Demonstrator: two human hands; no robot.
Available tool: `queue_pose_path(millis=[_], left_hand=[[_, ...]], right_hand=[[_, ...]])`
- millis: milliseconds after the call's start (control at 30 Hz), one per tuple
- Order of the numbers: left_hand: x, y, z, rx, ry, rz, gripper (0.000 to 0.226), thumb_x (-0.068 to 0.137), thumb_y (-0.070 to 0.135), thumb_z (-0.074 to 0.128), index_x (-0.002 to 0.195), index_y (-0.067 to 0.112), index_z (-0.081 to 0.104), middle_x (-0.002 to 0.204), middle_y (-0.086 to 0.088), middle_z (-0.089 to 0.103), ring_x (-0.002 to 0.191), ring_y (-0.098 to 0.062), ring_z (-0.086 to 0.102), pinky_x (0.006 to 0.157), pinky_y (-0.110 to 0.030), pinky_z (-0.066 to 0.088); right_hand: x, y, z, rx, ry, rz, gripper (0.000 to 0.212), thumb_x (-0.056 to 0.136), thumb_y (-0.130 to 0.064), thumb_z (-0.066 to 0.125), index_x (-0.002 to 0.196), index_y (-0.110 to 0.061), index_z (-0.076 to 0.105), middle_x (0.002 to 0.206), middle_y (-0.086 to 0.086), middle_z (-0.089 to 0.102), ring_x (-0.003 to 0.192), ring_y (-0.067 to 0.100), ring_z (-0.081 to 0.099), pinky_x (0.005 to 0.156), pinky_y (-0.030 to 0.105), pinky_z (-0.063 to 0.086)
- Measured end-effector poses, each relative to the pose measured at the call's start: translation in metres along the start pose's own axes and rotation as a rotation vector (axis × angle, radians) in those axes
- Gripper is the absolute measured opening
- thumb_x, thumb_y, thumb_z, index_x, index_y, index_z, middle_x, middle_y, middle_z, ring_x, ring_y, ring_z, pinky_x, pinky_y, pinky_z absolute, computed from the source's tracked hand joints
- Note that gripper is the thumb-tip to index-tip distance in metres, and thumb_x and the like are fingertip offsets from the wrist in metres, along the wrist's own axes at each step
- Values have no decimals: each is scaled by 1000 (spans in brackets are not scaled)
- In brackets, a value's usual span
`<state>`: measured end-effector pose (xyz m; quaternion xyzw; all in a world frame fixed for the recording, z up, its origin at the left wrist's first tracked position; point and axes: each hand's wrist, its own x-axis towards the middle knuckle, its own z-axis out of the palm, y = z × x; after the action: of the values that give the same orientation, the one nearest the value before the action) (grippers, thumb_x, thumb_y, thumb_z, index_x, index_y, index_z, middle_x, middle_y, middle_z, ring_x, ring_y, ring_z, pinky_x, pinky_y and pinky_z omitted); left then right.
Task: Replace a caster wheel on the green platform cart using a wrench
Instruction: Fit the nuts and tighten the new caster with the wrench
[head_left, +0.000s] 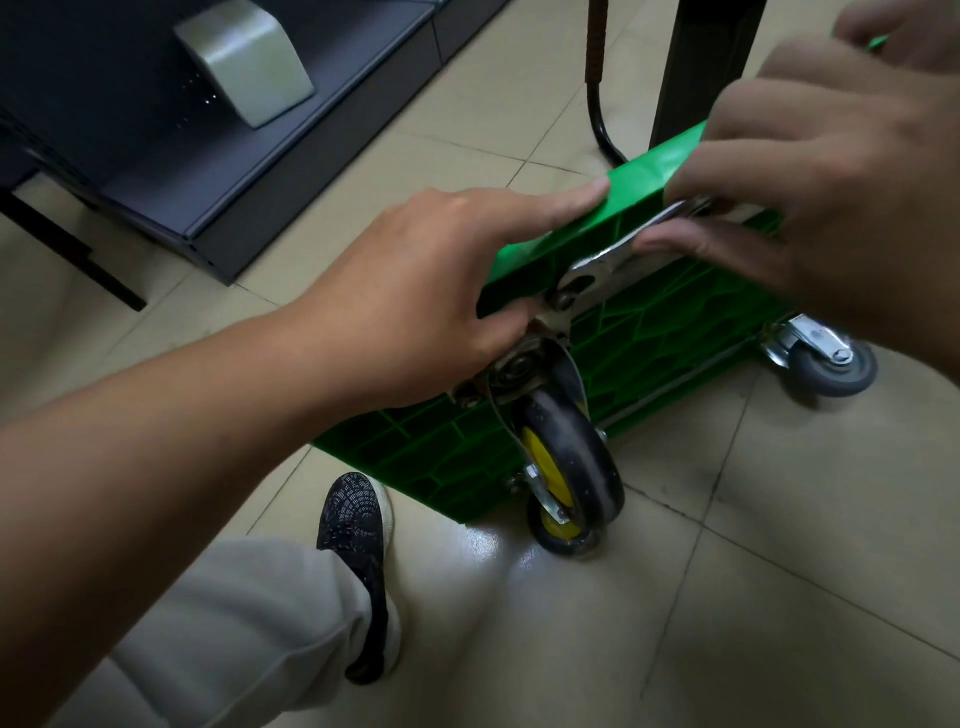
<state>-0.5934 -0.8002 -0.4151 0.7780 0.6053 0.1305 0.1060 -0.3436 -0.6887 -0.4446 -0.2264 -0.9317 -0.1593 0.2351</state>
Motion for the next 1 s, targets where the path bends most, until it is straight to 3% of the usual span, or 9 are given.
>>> queue_pose_path(millis=[167,300,467,767,900,1000], left_hand=[[-1,0,0,6,9,0,76,93,23,74,157,45,38,142,9,64,127,-17,62,98,-45,52],[0,0,0,4,7,-3,77,92,21,74,157,45,39,141,9,64,126,-18,62,98,-45,51],[-1,0,0,4,5,5,77,92,21,75,157,43,39,142,7,64,128,-19,62,101,-45,51],[-1,1,1,1,25,23,75,93,20,74,158,39,41,145,9,62,133,-16,59,103,-46,51],[-1,0,1,3,26,29,76,93,19,75,158,38,40,148,8,60,137,-15,56,106,-47,51],[0,0,1,4,24,31,76,93,18,75,158,38,40,148,7,59,137,-15,56,106,-47,51]], right_hand=[[0,0,2,-18,-6,-63,46,108,-45,46,100,-5,68,97,18,64,92,42,58,94,63,39],[6,-6,1,-35,-5,-58,49,108,-47,45,97,-6,68,94,17,64,87,40,59,94,56,38],[-7,-16,7,-12,36,112,52,104,-54,52,97,-6,71,92,16,72,83,37,65,89,50,43],[-35,-43,50,486,15,593,59,88,-74,53,96,-21,78,86,5,76,81,31,70,70,47,55],[-42,-66,69,755,-39,712,57,90,-70,52,80,-19,75,66,8,68,63,25,64,58,43,51],[-46,-92,81,934,-56,783,55,91,-67,50,66,-23,70,54,-1,60,51,14,54,51,38,43]])
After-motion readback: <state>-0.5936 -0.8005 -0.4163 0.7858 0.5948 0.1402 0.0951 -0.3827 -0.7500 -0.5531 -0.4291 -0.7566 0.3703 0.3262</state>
